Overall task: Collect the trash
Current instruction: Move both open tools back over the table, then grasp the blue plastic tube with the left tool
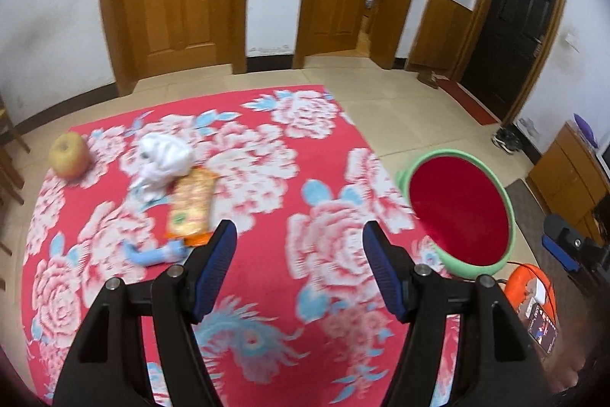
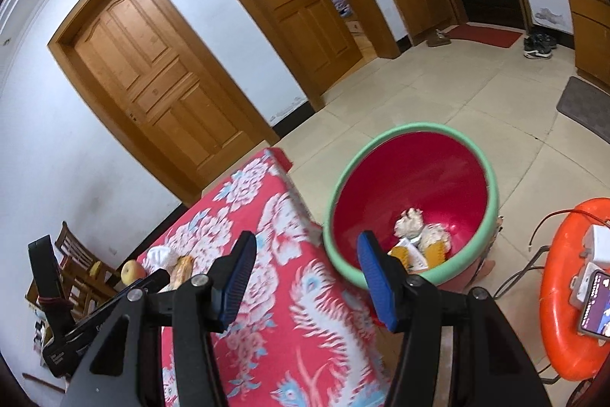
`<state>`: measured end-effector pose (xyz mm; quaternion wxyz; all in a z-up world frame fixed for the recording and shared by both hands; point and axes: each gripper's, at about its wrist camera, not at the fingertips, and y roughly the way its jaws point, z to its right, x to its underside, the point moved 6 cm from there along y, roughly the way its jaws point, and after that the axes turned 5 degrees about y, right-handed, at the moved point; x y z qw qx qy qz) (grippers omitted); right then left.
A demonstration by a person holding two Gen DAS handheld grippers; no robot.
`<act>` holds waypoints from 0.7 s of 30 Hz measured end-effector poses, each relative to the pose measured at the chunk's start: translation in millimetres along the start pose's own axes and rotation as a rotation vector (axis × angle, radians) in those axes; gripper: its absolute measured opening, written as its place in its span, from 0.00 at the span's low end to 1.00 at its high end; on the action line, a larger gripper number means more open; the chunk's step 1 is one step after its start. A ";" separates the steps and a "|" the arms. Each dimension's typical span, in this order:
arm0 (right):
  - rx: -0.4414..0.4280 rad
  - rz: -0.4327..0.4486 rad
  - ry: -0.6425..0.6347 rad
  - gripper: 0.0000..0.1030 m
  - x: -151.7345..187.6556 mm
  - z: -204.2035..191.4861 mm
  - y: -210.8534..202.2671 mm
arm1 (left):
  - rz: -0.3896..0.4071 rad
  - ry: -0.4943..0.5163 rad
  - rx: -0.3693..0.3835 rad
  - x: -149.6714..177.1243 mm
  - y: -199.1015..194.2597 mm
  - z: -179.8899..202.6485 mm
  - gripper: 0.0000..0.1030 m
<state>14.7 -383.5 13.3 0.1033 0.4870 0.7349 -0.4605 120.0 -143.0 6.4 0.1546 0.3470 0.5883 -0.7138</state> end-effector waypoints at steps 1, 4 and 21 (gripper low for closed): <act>-0.004 -0.005 -0.005 0.57 2.8 -2.4 -0.7 | 0.000 -0.009 -0.010 1.6 -1.2 -6.9 0.66; -0.012 -0.023 -0.026 0.57 10.9 -14.1 3.9 | -0.004 -0.043 -0.038 6.5 -1.6 -32.4 0.66; -0.024 -0.114 -0.080 0.57 40.2 -46.7 39.9 | -0.107 -0.181 -0.159 39.4 46.1 -123.5 0.66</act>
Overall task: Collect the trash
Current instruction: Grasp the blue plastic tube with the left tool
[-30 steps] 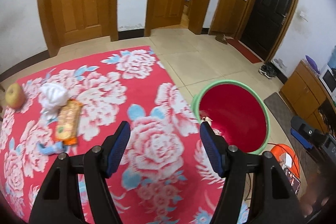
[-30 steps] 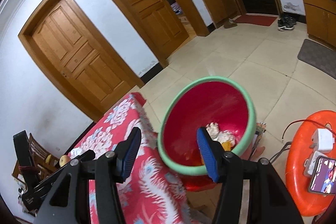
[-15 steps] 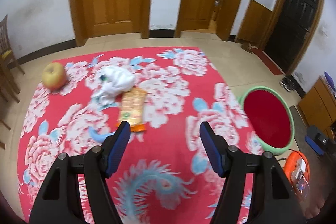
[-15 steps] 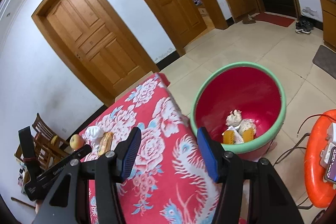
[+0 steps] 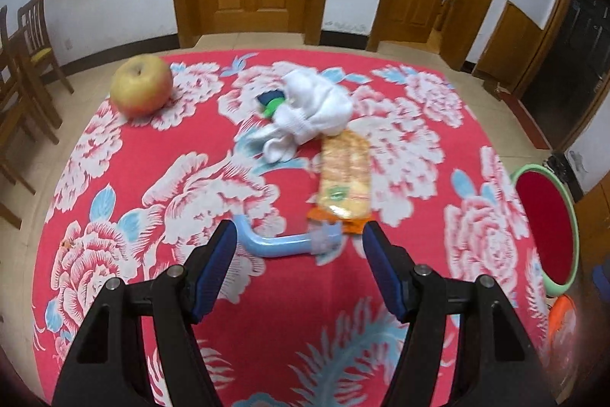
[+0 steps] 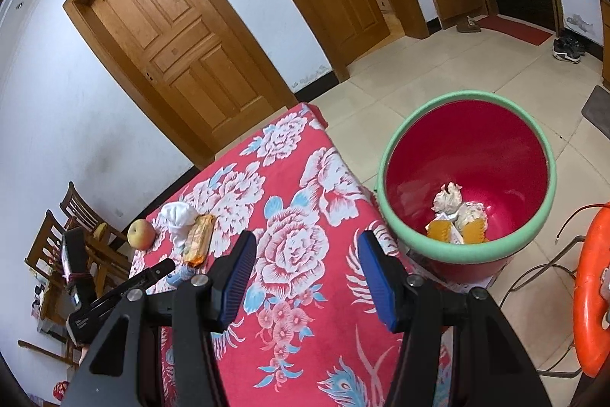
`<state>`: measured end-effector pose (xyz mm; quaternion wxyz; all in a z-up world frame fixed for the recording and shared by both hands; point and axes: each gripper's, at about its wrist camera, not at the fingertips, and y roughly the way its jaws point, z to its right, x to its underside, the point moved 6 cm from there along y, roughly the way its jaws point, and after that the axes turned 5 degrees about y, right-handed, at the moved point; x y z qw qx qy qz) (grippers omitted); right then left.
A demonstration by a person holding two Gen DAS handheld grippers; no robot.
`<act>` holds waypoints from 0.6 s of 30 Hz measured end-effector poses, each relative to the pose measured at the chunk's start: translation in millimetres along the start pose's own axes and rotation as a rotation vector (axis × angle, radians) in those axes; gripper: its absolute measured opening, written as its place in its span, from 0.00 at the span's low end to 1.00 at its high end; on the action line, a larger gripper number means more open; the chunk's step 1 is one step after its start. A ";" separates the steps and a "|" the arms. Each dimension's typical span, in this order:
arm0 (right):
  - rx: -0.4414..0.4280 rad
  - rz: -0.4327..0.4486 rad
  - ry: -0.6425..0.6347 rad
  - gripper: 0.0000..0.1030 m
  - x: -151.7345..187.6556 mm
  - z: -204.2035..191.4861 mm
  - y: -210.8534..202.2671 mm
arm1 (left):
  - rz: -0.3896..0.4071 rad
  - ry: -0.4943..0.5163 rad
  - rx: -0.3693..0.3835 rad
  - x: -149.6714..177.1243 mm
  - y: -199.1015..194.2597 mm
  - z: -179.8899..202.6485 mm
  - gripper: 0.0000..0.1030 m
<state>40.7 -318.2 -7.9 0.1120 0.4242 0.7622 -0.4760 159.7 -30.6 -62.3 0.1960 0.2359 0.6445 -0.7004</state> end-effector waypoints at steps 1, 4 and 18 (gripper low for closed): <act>0.001 -0.005 -0.002 0.57 1.1 -0.9 2.1 | -0.008 -0.004 -0.004 0.9 4.4 -2.5 0.66; 0.003 -0.018 -0.005 0.57 3.3 -2.7 8.5 | -0.022 -0.010 -0.005 1.8 12.5 -6.4 0.66; 0.009 -0.057 -0.016 0.57 9.7 -9.7 27.4 | -0.026 0.019 0.020 8.6 25.0 -0.8 0.68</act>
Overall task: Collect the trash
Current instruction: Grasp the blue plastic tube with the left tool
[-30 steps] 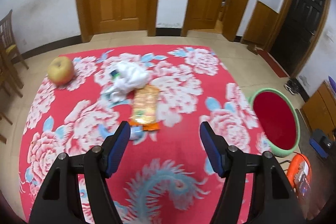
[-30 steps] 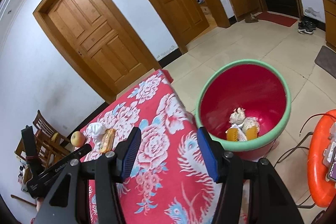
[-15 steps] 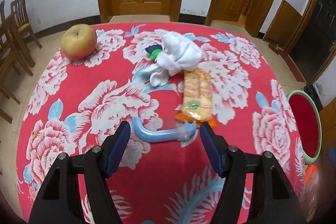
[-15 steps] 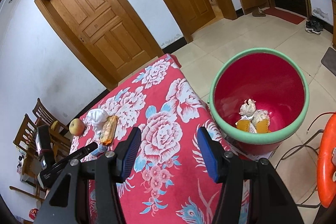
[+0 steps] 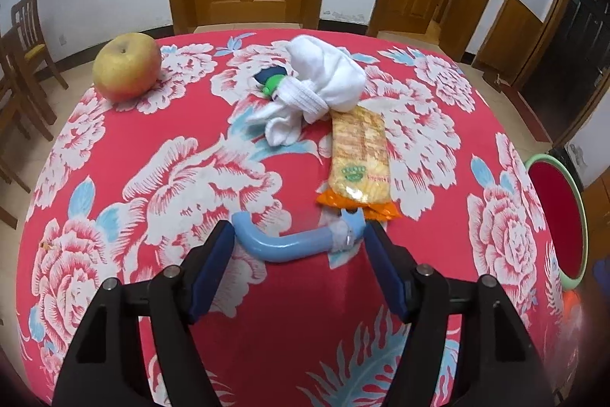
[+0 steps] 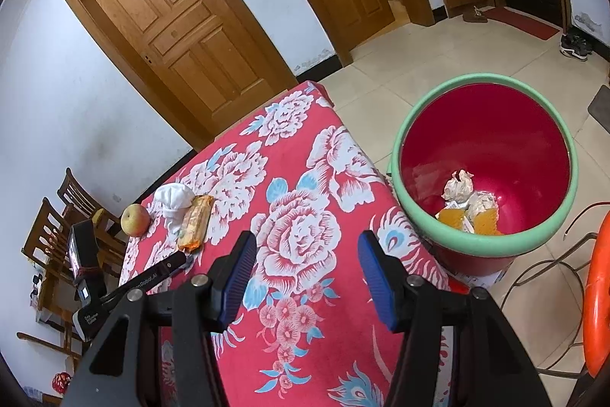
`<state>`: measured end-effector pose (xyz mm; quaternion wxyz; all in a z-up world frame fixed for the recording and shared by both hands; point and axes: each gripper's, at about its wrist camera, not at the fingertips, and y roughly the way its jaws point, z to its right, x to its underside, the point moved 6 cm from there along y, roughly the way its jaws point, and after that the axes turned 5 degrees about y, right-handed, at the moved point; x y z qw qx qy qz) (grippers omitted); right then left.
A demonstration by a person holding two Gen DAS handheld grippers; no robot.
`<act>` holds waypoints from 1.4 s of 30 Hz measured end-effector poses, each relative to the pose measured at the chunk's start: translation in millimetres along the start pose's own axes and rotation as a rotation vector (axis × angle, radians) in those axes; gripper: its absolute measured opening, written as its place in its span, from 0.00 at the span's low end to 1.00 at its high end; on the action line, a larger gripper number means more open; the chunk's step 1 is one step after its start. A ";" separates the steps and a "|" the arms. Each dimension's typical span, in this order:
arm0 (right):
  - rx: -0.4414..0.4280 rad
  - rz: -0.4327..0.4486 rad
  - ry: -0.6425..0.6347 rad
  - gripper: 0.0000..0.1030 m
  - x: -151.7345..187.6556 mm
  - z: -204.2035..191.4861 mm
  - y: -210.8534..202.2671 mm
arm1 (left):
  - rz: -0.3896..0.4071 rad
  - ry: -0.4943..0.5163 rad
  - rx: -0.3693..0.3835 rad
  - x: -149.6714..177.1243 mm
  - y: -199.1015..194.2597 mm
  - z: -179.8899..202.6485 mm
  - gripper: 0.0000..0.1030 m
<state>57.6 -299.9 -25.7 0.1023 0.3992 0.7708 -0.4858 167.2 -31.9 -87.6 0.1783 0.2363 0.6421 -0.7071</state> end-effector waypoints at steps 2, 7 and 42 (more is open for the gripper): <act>0.001 -0.003 -0.001 0.57 0.6 -0.6 0.9 | 0.007 0.020 -0.013 0.6 0.0 1.9 0.68; -0.007 -0.017 0.003 0.57 2.9 -2.0 4.4 | 0.021 0.041 -0.031 -0.4 1.1 3.9 0.68; -0.037 -0.022 -0.021 0.57 11.7 -24.4 8.9 | 0.019 -0.133 -0.040 -6.8 -11.5 -57.1 0.52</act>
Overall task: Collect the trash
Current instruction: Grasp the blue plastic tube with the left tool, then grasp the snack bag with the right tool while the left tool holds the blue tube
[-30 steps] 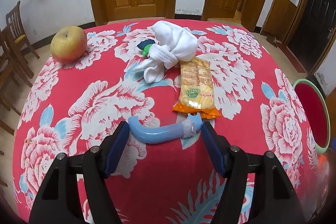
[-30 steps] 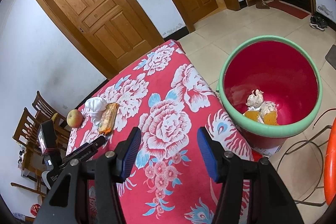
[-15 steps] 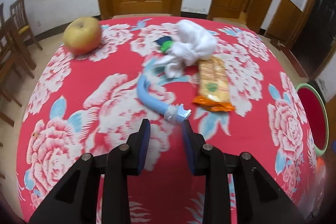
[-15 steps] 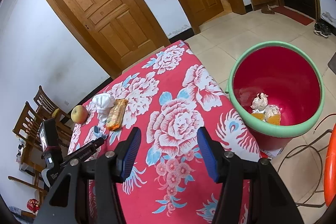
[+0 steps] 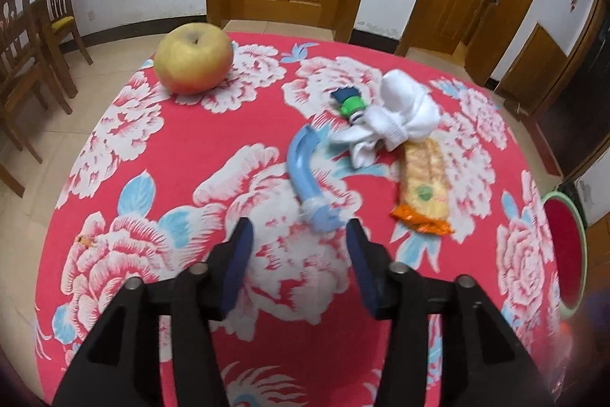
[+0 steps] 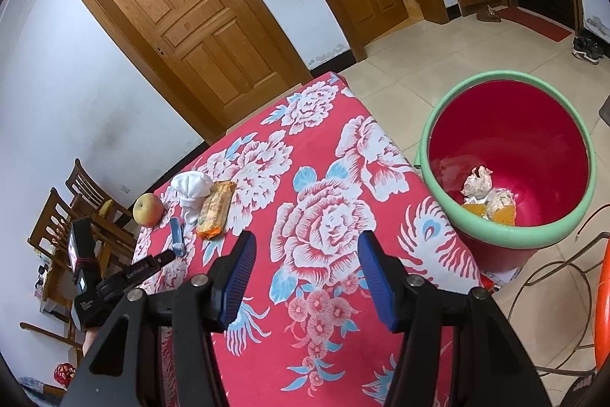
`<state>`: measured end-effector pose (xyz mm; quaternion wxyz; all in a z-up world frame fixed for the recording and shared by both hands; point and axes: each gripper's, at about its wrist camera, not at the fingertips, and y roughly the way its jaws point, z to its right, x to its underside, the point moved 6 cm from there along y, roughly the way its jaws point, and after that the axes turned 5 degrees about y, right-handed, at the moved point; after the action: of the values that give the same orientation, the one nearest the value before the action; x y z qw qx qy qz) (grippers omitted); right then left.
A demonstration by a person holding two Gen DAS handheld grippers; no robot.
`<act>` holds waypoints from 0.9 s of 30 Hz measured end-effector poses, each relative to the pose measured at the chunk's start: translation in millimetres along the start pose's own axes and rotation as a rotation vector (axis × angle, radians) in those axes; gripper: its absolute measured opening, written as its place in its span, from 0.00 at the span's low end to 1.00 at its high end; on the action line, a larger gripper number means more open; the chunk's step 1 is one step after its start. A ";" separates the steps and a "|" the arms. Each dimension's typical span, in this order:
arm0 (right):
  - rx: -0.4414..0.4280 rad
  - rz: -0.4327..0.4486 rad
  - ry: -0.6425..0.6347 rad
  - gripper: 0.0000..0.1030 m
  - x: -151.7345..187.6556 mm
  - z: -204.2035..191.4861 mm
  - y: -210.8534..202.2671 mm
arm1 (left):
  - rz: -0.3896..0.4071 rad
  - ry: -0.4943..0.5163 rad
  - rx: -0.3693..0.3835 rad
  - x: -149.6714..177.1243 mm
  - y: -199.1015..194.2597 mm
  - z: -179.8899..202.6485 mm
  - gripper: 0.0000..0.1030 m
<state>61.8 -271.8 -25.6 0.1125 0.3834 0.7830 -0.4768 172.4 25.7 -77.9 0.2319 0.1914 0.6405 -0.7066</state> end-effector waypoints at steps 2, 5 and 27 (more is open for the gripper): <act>0.000 -0.004 -0.002 0.57 0.8 -0.3 1.3 | 0.001 -0.007 -0.005 -6.1 3.1 3.5 0.52; 0.004 -0.004 -0.003 0.57 1.0 0.1 0.8 | 0.001 0.001 -0.017 -14.1 10.2 5.5 0.52; -0.002 -0.018 -0.156 0.57 0.5 -62.2 8.3 | 0.039 0.069 -0.050 -14.0 -4.8 -18.9 0.21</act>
<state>79.2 -217.6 1.0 0.1696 0.3379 0.7756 -0.5054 180.6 46.0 -68.1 0.2281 0.2226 0.6618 -0.6786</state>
